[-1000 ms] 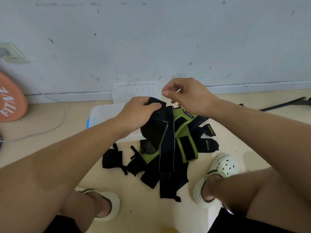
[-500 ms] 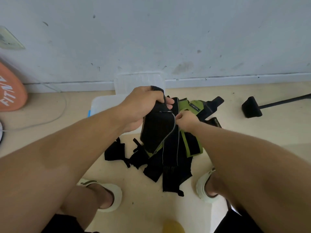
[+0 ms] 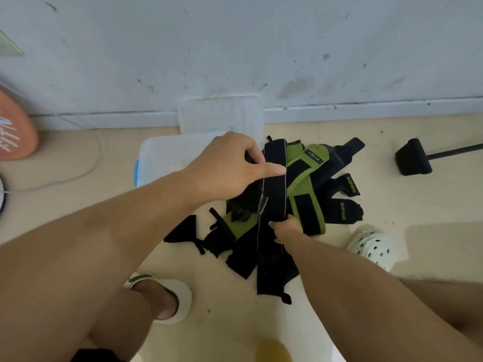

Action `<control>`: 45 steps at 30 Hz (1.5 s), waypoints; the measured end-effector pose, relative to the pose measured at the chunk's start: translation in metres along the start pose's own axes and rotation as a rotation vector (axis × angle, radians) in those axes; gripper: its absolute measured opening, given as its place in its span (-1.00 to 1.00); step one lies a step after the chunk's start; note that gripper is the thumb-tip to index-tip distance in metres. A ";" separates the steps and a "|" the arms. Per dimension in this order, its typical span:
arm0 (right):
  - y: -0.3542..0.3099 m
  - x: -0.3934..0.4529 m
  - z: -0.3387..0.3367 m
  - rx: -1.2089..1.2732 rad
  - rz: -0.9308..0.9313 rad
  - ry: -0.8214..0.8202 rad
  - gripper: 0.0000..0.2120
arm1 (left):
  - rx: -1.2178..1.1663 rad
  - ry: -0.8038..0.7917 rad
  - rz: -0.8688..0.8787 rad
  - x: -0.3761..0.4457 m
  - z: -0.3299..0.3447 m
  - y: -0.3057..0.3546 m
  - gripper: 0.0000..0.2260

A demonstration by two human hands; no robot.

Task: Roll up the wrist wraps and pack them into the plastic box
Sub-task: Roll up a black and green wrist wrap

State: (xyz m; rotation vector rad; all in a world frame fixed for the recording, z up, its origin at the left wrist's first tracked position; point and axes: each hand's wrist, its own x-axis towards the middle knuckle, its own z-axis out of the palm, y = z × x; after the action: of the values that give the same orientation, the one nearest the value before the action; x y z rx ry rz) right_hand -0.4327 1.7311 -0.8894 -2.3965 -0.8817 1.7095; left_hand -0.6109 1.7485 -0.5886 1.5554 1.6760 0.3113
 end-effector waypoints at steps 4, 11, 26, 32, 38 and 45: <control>-0.019 -0.013 -0.008 0.008 -0.011 0.003 -0.50 | -0.020 0.008 -0.010 0.002 -0.002 -0.002 -0.91; -0.059 -0.057 -0.027 -0.293 -0.384 0.206 -0.83 | -0.085 0.111 -0.076 0.004 -0.015 0.000 -0.63; -0.160 -0.310 -0.140 -0.824 -1.225 0.397 -0.89 | -0.867 0.376 -0.148 -0.015 -0.023 0.032 -0.74; -0.143 -0.322 -0.125 -0.688 -1.273 0.113 -0.84 | -0.965 0.336 -0.154 -0.027 -0.022 0.037 -0.88; -0.171 -0.312 -0.150 -0.582 -1.094 0.236 -0.86 | -0.568 0.307 -0.041 -0.033 -0.034 0.023 -0.81; -0.187 -0.256 -0.171 -0.828 -0.959 -0.209 -0.32 | -0.350 0.045 0.120 -0.042 -0.048 0.024 -0.72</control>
State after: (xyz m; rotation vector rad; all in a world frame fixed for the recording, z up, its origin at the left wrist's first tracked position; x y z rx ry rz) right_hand -0.4129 1.8086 -0.5381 -1.4800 -2.5891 1.2853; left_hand -0.6301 1.7316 -0.5256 1.3933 1.4703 0.6700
